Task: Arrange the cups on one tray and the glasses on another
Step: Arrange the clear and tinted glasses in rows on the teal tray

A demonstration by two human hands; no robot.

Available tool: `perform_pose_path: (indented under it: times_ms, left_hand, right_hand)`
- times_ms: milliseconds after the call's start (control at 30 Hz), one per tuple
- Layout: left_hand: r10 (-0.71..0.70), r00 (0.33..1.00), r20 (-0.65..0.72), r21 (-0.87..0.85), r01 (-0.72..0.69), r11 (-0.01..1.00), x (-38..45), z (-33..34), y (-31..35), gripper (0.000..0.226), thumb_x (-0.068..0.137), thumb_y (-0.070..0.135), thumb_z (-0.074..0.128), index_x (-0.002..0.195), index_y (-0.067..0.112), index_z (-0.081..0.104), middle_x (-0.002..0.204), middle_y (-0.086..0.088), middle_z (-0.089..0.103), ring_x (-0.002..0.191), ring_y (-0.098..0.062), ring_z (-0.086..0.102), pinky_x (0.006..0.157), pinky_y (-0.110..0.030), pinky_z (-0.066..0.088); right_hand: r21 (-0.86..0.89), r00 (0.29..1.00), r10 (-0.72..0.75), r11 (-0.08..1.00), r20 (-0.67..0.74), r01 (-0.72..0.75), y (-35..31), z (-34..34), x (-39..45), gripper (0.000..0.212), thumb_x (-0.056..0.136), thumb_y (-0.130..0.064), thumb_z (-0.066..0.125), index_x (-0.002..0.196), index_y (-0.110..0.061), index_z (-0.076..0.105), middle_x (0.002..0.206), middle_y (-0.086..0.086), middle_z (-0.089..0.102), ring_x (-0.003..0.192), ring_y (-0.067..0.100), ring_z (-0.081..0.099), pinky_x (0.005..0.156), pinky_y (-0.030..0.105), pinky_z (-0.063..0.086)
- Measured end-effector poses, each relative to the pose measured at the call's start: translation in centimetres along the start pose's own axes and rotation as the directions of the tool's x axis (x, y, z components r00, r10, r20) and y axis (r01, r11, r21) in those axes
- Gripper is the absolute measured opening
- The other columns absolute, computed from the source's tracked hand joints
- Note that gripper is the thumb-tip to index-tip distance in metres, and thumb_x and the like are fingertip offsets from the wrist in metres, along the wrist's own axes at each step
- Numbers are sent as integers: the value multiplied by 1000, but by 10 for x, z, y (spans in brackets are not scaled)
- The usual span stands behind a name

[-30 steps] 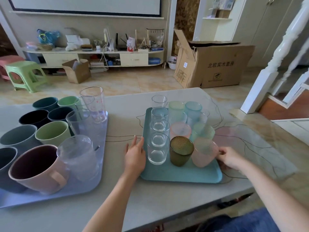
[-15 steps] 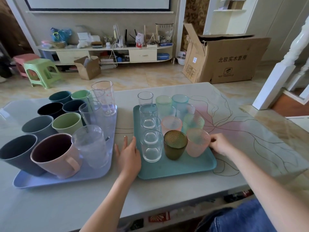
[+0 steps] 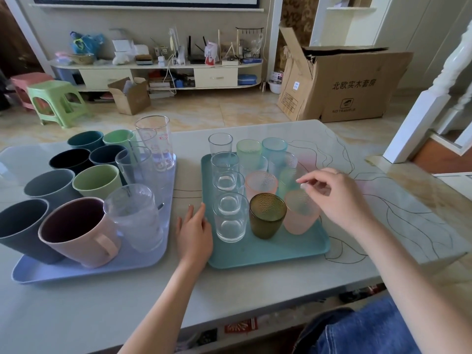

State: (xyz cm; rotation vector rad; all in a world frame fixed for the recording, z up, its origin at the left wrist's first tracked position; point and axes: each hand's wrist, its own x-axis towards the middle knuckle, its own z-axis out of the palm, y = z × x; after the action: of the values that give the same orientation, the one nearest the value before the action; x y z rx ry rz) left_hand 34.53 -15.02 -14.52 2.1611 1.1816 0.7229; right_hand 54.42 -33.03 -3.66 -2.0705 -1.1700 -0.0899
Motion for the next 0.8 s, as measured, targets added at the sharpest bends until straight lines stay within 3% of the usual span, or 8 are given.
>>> perform_pose_path:
  times_ms: [133, 333, 533, 700, 800]
  left_hand:
    - [-19, 1000, -1, -18, 19, 1000, -2, -3, 3, 48, 95, 4, 37, 142, 14, 40, 151, -10, 33, 144, -16, 20, 119, -30, 7]
    - [-9, 1000, -4, -20, 9, 1000, -2, -1, 3, 48, 93, 2, 37, 141, 12, 41, 150, -10, 36, 144, -15, 20, 120, -32, 8]
    - [-22, 1000, 9, -18, 22, 1000, -3, -3, 5, 48, 94, 3, 37, 141, 12, 41, 151, -11, 34, 144, -16, 21, 120, -31, 7]
    - [-33, 999, 18, -27, 33, 999, -4, -4, 6, 48, 94, 3, 37, 141, 13, 41, 150, -10, 34, 144, -16, 21, 119, -31, 9]
    - [-45, 998, 31, -77, 47, 996, 1, 0, 1, 47, 91, 4, 40, 136, 14, 49, 144, -8, 45, 140, -19, 31, 118, -37, 19]
  right_hand:
    - [-7, 963, -84, 996, 256, 88, -6, 7, -8, 17, 78, -29, 74, 95, -33, 73, 93, -12, 60, 94, 10, 50, 81, 21, 36]
    - [-72, 919, -115, 986, 376, 153, -11, 17, -6, 16, 73, -42, 74, 89, -46, 71, 97, -24, 55, 100, 4, 41, 96, 30, 34]
    - [-4, 935, -106, 993, 339, 115, -17, 19, 4, 10, 77, -39, 72, 86, -38, 74, 98, -22, 59, 105, 10, 47, 96, 31, 35]
    - [-49, 977, -114, 991, 181, 125, -23, 26, 34, 12, 87, -23, 65, 92, -22, 75, 99, -4, 68, 98, 15, 56, 87, 28, 39]
    - [-127, 984, -99, 985, 148, 119, -27, 32, 58, 14, 89, -22, 62, 96, -26, 73, 100, -6, 69, 99, 17, 56, 89, 38, 46]
